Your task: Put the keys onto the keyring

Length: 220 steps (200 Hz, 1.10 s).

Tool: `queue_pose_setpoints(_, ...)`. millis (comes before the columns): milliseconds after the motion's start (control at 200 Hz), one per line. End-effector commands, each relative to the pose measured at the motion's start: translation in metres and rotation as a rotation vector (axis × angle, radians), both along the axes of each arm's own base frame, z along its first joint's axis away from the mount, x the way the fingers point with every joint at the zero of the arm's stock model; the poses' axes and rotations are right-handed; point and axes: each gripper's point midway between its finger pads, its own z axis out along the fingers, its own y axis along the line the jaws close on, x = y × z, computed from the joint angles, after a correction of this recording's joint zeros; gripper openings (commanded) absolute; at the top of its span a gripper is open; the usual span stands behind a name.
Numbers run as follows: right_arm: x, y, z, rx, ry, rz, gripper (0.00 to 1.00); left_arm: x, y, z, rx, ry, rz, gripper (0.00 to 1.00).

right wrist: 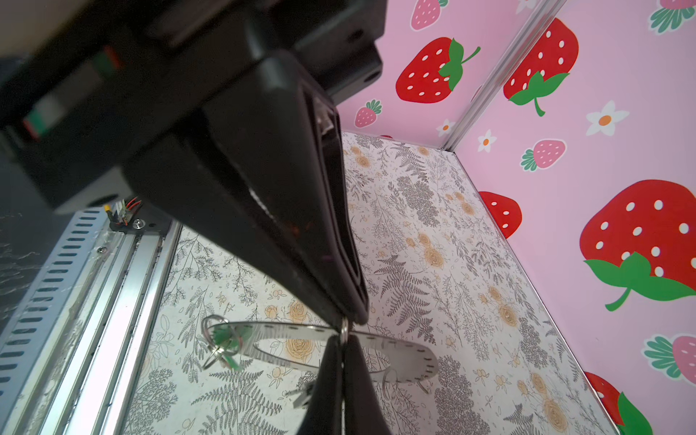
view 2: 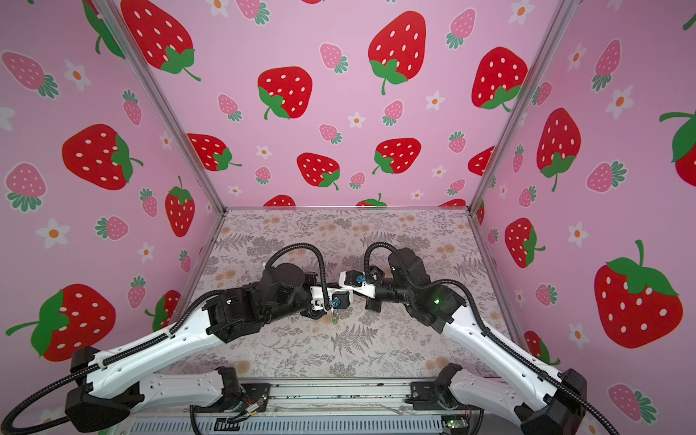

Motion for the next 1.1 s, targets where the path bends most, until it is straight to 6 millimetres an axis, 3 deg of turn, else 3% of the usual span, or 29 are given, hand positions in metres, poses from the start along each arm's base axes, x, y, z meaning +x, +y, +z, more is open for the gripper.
queue_pose_setpoints(0,-0.018,0.000,0.021,0.073,-0.067,0.079,0.01,0.008,0.008,-0.002,0.041,-0.001,0.040,0.00)
queue_pose_setpoints(420,-0.021,-0.003,0.021,0.089,-0.095,0.080,0.02,0.006,0.013,0.003,-0.039,0.044,0.038,0.00)
queue_pose_setpoints(500,-0.021,-0.004,0.020,0.088,-0.104,0.082,0.02,0.007,0.017,0.003,-0.052,0.061,0.045,0.13)
queue_pose_setpoints(910,-0.024,-0.001,0.013,0.072,-0.090,0.110,0.02,0.009,0.015,0.008,-0.086,0.078,0.041,0.15)
queue_pose_setpoints(1096,-0.021,-0.001,0.011,0.062,-0.089,0.092,0.02,-0.002,0.014,0.010,-0.105,0.099,-0.008,0.26)
